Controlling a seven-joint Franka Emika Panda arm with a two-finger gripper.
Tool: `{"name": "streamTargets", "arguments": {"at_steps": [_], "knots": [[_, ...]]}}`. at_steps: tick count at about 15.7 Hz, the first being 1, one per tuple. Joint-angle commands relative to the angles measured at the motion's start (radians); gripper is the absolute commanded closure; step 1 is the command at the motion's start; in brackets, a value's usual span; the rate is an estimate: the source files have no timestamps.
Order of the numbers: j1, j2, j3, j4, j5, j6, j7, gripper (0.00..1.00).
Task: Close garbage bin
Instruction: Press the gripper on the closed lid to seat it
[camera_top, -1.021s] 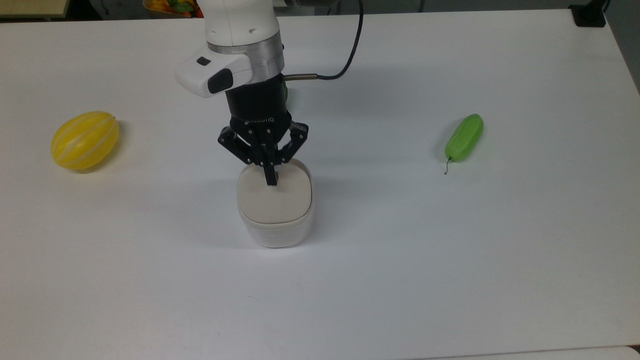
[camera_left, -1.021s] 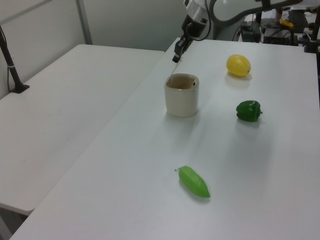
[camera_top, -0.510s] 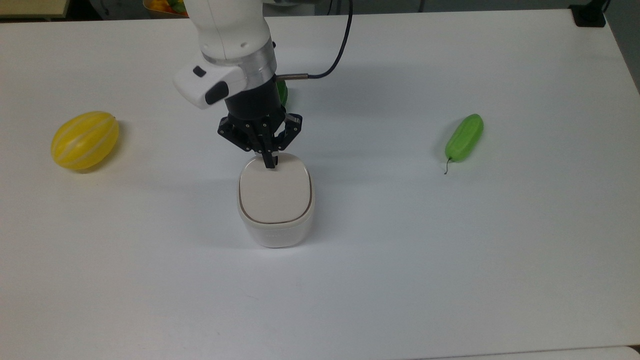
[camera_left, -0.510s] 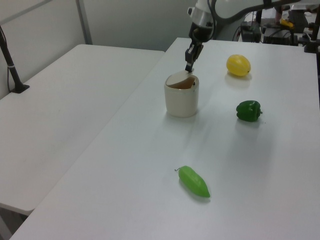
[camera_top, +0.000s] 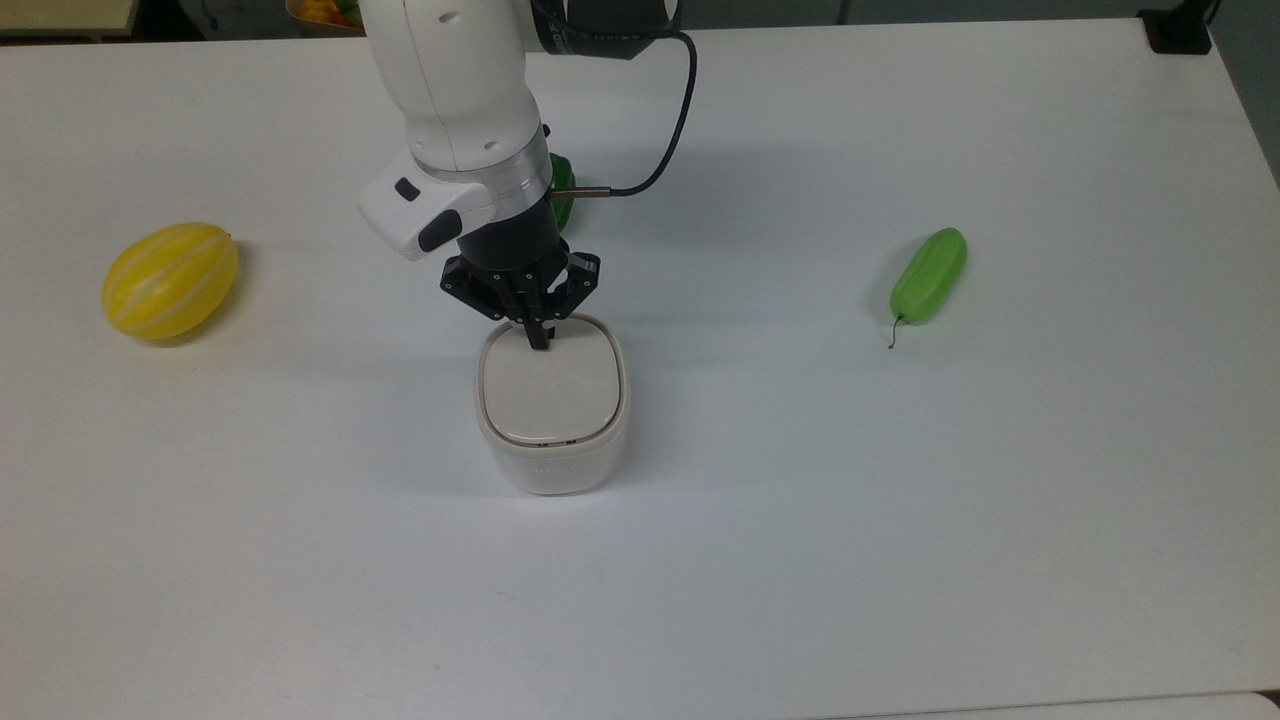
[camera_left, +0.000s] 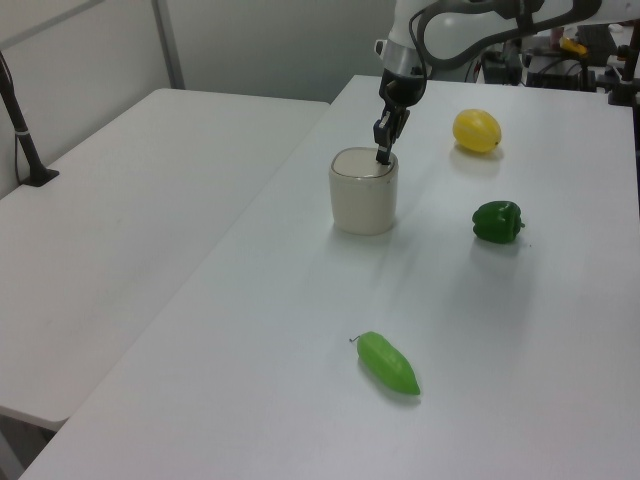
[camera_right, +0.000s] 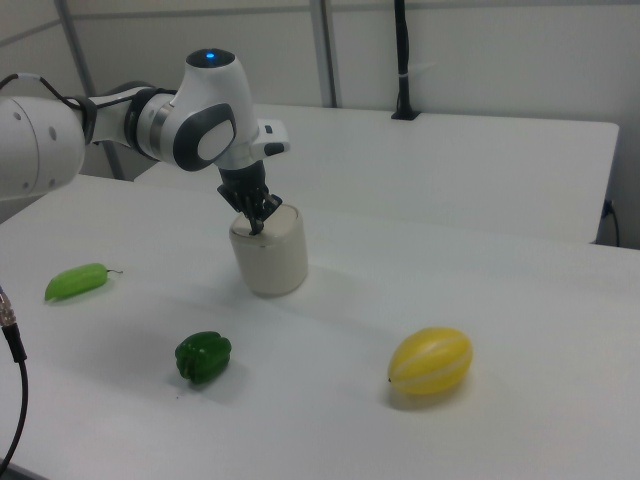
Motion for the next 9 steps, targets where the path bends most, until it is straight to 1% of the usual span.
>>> {"name": "streamTargets", "arguments": {"at_steps": [1,5,7,9], "knots": [[0.000,0.017,-0.004,-0.012,-0.018,-0.010,-0.014,1.00],[0.006,0.019,-0.002,-0.024,-0.020,-0.008,-0.013,1.00],[0.003,0.016,-0.004,-0.015,-0.018,-0.011,-0.007,1.00],[-0.002,-0.022,-0.002,-0.007,-0.010,-0.020,-0.003,1.00]]}}
